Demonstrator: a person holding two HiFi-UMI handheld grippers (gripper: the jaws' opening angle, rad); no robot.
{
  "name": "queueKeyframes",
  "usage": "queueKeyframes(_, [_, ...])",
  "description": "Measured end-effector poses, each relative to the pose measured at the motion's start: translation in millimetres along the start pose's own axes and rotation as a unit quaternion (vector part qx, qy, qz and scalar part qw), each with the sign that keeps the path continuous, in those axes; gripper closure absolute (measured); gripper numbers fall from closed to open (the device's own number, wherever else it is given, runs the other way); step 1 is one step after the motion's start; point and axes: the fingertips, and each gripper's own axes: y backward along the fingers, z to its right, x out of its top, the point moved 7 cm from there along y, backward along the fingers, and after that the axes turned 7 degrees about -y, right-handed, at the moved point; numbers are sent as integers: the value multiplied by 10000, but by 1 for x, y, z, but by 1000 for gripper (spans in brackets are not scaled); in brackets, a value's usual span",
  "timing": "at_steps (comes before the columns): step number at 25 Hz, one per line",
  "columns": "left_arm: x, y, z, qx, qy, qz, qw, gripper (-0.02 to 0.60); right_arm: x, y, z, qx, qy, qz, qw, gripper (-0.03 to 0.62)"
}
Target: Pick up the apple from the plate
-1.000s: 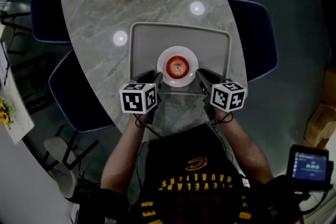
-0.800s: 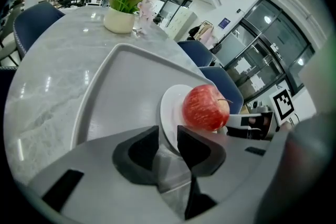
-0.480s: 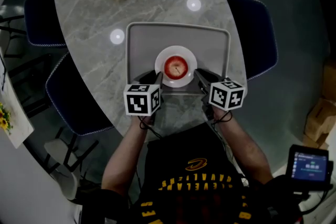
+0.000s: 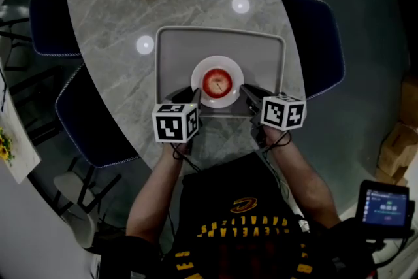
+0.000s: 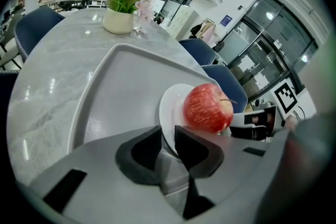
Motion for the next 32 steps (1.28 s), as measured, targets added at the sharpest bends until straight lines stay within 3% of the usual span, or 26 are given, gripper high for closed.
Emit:
queueKeyframes(10, [-1, 0, -1, -5, 121, 26, 9999, 506, 0, 0, 4, 210, -435, 30, 9988, 560])
queueKeyframes(17, [-2, -1, -1, -1, 119, 15, 9999, 506, -1, 0, -1, -149, 90, 19, 9998, 557])
queueKeyframes(32, [-2, 0, 1, 0, 111, 7, 9999, 506, -2, -2, -1, -88, -305, 69, 9995, 551])
